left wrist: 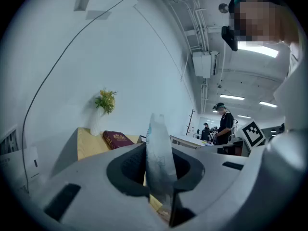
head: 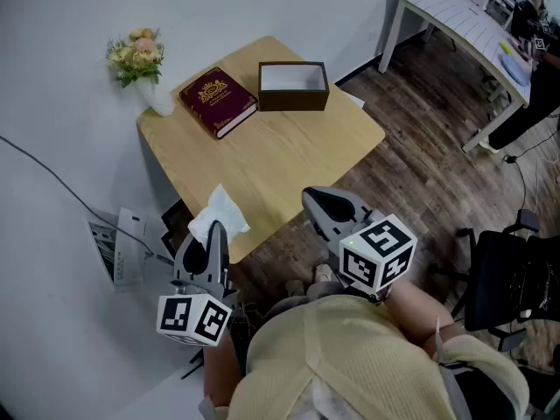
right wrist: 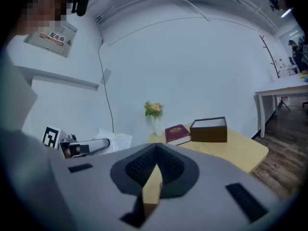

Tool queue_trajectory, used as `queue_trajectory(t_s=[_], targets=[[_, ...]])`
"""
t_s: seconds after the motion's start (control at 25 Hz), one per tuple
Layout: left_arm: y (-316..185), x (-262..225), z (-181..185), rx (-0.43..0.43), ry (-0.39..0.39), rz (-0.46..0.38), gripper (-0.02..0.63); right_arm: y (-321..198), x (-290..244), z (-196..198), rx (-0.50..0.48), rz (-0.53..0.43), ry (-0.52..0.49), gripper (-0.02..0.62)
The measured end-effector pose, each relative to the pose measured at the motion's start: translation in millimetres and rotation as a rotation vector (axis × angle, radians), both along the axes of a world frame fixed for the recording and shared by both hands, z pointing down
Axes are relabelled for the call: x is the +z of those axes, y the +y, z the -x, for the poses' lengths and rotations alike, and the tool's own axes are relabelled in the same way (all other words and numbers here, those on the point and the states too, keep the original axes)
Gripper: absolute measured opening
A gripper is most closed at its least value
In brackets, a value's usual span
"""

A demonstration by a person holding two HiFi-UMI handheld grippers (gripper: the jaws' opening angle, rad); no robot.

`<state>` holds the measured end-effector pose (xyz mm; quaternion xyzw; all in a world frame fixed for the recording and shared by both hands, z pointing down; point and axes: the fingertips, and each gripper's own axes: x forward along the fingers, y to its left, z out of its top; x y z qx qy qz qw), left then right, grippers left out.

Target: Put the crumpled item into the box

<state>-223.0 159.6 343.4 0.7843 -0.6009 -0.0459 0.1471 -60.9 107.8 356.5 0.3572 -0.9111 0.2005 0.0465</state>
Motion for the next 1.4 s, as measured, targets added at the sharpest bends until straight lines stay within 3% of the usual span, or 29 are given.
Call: queue_trajectory(t_s=[0.2, 1.4], targets=[[0, 6, 1, 0.003, -0.001, 0.001, 0.074, -2, 0, -3, 0.019, 0.026, -0.062, 0.029], [-59, 22, -73, 0.080, -0.064, 0.051, 0.074, -43, 21, -50, -0.009, 0.034, -0.018, 0.029]])
